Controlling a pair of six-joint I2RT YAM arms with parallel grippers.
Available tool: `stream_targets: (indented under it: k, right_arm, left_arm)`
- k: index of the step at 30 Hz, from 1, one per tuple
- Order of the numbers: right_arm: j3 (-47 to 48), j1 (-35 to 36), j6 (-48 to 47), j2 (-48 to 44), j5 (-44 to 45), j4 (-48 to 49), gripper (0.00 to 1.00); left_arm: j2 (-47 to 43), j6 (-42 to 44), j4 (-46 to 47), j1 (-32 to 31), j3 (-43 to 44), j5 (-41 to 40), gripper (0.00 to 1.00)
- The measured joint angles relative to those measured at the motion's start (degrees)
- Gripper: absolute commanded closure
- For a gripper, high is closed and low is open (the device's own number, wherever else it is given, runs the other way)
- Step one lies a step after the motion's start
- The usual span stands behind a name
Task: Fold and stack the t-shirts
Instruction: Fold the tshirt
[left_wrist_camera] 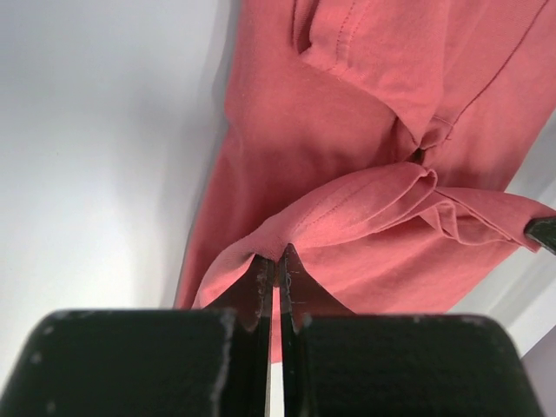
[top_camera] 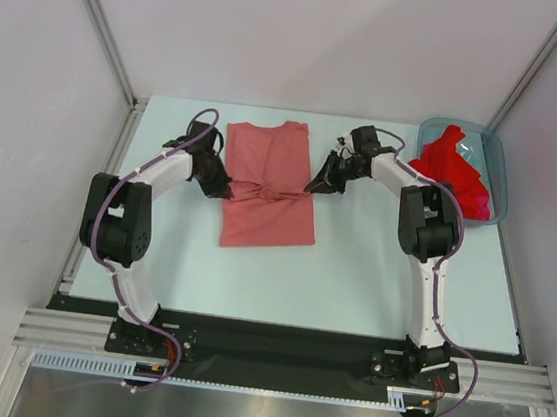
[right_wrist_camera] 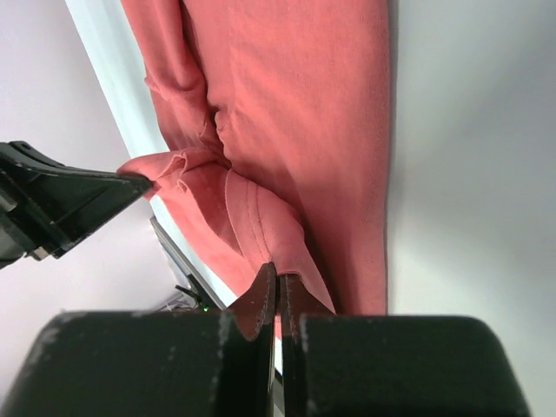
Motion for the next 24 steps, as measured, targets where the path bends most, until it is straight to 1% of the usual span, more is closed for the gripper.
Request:
stream_targets:
  k: [6,13,17,19,20,24]
  right_arm:
    - [0.7,-1.0,0.9,0.5,-0.6,0.3,0.98]
    - [3.4,-1.5,1.9,4.0,-1.5,0.6,0.97]
    - [5.0,-1.5,2.3,5.0,-1.5,0.4,0.95]
    - [5.6,-1.6,2.3,5.3,-1.7,0.4,0.93]
    - [5.8,-1.6,2.4,5.4,-1.7,0.4,0.92]
    - [7.1,-1.7,2.4,6.4,-2.2,0.2,0.91]
  left_arm:
    - [2.0,0.0,-0.7,0.2,1.8,0.0,1.0]
    - [3.4,0.0,-1.1,0.6,3.9,0.0,1.0]
    - [4.7,0.0,-1.8,0.8,6.1,0.0,1.0]
    - [5.3,0.0,-1.9,0.9,6.7,0.0,0.98]
    - [5.7,0.0,-2.1,0.9,7.0,0.0,0.95]
    - [6.7,0.0,-2.6,1.0,7.6,-0.1,0.94]
